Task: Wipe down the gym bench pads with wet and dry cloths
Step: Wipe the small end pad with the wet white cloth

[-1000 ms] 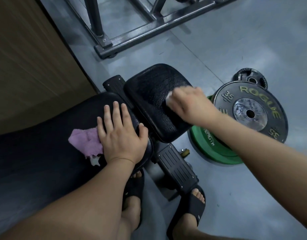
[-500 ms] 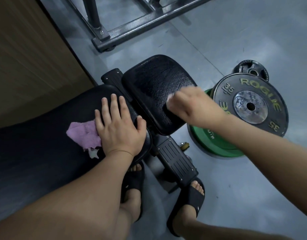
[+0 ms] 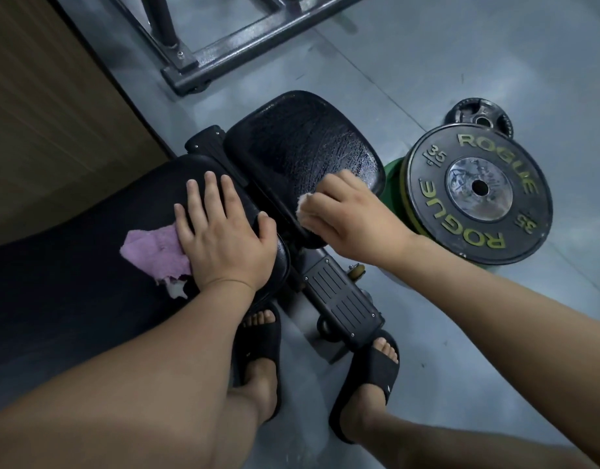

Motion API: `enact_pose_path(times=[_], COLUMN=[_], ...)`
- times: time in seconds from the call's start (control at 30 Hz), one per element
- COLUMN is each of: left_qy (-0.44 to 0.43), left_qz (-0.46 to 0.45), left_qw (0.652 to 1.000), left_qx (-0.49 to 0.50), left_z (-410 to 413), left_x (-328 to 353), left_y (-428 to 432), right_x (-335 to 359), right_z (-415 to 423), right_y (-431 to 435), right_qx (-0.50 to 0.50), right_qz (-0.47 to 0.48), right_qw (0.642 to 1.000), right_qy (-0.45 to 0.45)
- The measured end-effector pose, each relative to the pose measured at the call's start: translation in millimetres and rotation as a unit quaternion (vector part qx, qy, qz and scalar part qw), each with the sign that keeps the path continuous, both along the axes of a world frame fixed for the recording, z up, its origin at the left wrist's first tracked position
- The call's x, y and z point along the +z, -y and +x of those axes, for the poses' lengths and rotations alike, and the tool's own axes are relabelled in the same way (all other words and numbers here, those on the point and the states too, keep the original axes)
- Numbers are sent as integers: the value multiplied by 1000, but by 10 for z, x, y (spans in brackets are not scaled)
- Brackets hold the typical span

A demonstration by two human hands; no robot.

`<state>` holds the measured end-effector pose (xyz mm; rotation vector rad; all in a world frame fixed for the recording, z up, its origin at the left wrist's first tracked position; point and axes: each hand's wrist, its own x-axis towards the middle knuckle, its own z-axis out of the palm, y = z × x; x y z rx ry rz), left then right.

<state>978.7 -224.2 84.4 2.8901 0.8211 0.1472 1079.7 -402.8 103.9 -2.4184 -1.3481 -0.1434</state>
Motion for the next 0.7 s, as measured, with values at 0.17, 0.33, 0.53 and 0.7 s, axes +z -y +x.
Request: enact_pose_path(times=[0.17, 0.33, 0.53, 0.7], left_qy=[-2, -4, -1, 3], left_qz=[2, 0, -9, -17], left_qw=[1000, 1000, 1000, 1000], left_qx=[3, 4, 5, 6], left_z=[7, 12, 14, 24], left_x=[-4, 3, 8, 12], left_y=[-12, -12, -24, -24], right_x=[3, 1, 33, 53], right_z=[394, 894, 875, 568], right_y=[-535, -1268, -1296, -711], right_qx=[74, 24, 21, 132], right_qz=[28, 42, 29, 19], right_qw=[997, 998, 997, 990], right_qy=[-10, -38, -71, -47])
